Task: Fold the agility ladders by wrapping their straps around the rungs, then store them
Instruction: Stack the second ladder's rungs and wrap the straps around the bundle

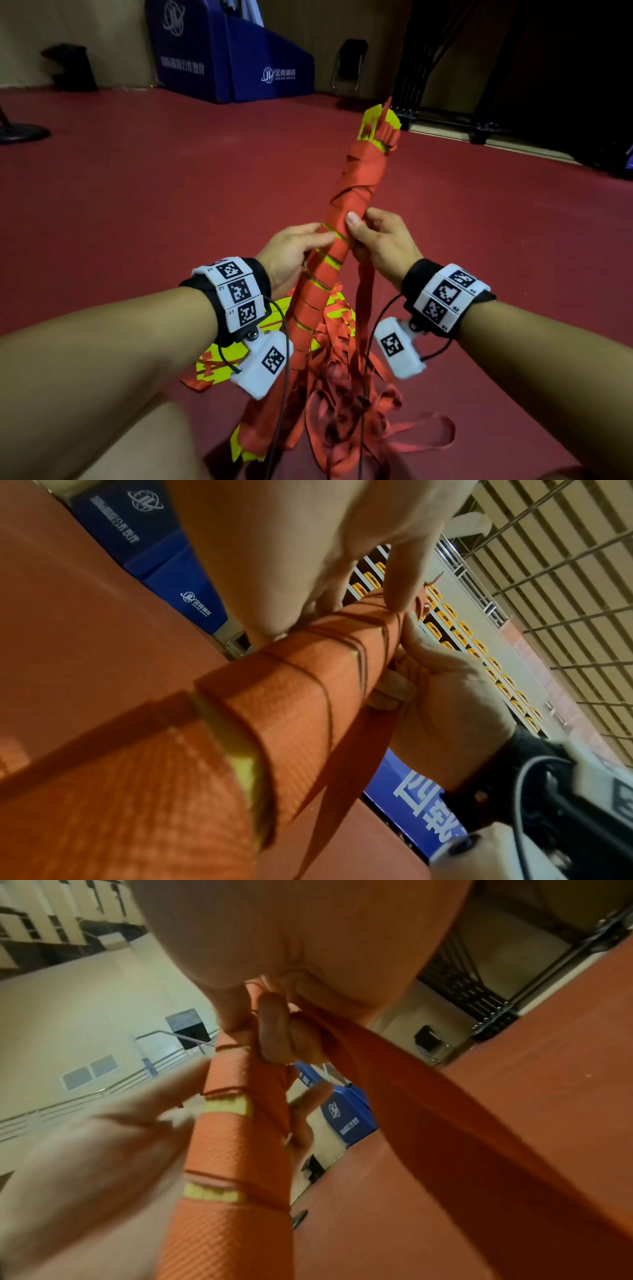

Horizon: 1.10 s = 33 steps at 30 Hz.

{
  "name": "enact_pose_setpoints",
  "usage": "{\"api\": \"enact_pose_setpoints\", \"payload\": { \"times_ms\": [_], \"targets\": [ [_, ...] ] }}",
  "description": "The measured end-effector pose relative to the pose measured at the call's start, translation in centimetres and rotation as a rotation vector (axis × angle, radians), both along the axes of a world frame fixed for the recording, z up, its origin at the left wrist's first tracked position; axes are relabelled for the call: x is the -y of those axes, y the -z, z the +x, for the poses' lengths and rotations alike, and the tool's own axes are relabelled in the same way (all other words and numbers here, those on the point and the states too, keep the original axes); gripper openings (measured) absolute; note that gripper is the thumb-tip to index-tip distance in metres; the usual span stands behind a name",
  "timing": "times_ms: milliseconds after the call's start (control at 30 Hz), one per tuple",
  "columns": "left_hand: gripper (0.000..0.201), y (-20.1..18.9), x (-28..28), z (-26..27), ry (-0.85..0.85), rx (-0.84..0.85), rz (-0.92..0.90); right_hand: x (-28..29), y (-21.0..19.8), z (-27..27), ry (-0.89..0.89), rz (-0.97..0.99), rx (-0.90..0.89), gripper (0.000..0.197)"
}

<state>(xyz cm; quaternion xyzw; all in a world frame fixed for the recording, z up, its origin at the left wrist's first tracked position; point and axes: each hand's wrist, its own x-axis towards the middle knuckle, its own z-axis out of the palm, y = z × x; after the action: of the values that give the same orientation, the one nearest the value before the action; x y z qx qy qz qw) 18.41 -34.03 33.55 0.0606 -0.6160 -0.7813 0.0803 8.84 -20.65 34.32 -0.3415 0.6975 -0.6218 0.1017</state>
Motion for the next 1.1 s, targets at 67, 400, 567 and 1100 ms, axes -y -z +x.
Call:
{"api": "enact_pose_setpoints", "payload": {
  "times_ms": [67,400,567,1100],
  "targets": [
    [0.011,0.1,0.0,0.0,0.006,-0.011,-0.061,-0.1,-0.1,0.3,-0.006,-0.015,0.016,0.02],
    [0.027,1.3,1.1,-0.4,-0.212,0.016,-0.309,-0.4,-1.1,0.4,0.079,0.337,-0.182,0.044],
    [0.046,1.2,1.3,-0.1,-0.281,0.043,-0.469,0.4,-0.8,0.8,-0.018,0.437,-0.231,0.042],
    [0.12,0.8,-1.3,-0.1,-0.052,0.043,-0.372,0.3,-0.6,0.8,0.024,0.438,-0.197,0.057]
  ]
}}
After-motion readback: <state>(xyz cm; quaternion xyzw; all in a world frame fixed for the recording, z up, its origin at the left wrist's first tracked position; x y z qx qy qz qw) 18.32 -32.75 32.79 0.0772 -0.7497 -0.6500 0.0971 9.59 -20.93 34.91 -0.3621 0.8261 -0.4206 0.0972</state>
